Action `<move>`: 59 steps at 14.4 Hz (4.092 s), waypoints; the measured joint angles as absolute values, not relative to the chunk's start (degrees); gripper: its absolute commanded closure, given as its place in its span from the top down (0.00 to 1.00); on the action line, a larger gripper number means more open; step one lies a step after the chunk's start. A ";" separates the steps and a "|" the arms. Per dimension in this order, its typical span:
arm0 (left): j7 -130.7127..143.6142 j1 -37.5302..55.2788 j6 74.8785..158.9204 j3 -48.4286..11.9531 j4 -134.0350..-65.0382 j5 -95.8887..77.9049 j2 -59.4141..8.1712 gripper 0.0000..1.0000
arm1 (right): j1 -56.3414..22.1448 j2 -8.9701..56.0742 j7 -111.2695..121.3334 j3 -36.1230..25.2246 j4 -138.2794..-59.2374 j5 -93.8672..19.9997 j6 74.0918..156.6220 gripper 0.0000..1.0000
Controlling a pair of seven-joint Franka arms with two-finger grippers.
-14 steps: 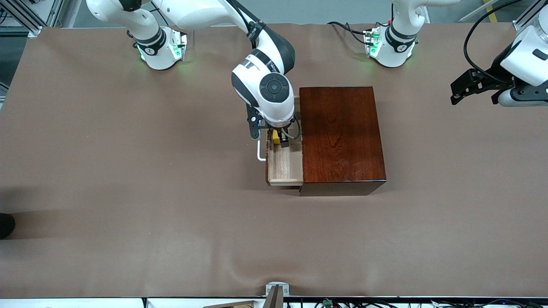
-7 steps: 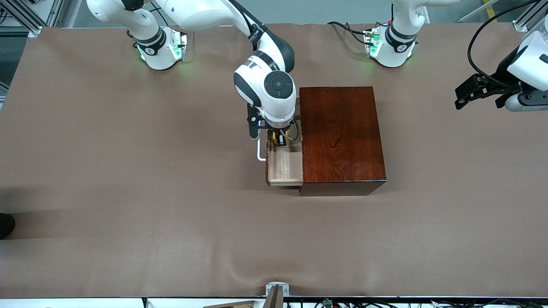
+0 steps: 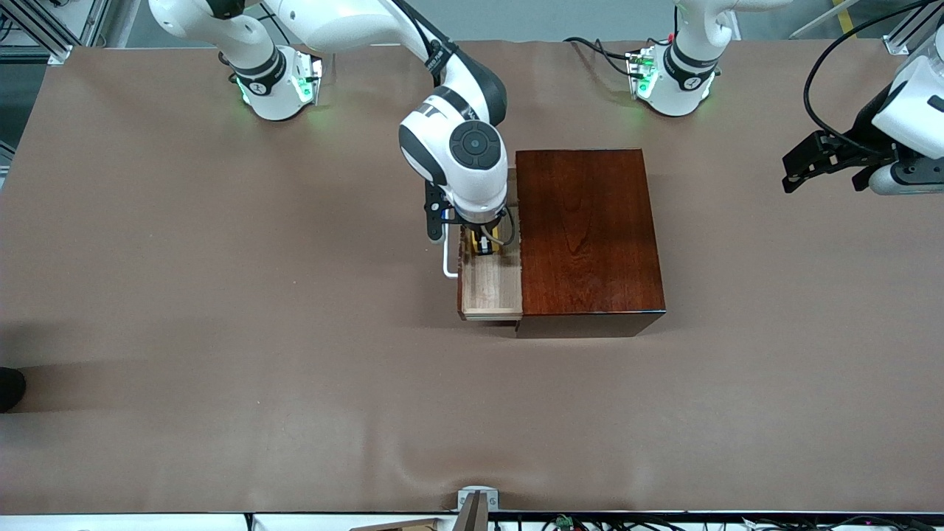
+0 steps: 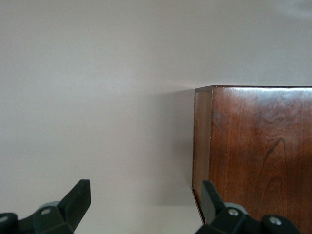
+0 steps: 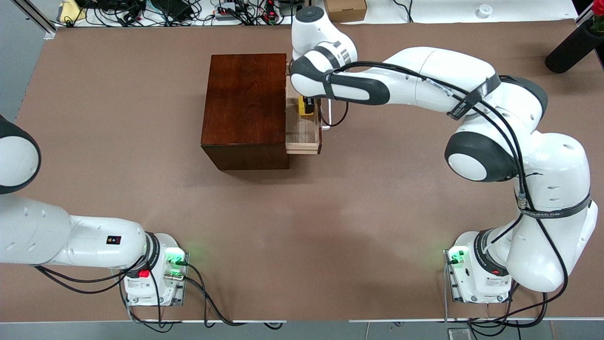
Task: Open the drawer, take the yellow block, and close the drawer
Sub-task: 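Lower the right gripper and close it on the yellow cube, then lift the cube with the right gripper while the left gripper reaches the drawer, then push the drawer shut with the left gripper while the right gripper holds the cube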
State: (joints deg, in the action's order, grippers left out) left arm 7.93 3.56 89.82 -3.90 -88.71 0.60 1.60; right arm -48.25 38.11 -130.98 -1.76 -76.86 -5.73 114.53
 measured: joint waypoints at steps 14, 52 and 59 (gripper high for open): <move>11.03 6.01 90.78 -4.70 -88.93 0.60 0.58 1.00 | -40.76 37.78 -126.02 -1.75 -66.71 -9.00 105.12 0.00; 98.96 56.14 128.98 0.70 -71.75 5.61 -43.86 1.00 | -12.75 23.56 -30.24 -2.62 -99.40 -0.65 110.88 0.00; 106.26 56.65 128.55 1.62 -71.72 5.61 -46.61 1.00 | -1.13 23.11 -6.83 -2.77 -107.10 -0.17 120.11 0.00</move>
State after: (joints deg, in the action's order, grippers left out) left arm 106.26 56.65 128.55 1.62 -71.72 5.61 -46.61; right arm -1.13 23.11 -6.83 -2.77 -107.10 -0.17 120.11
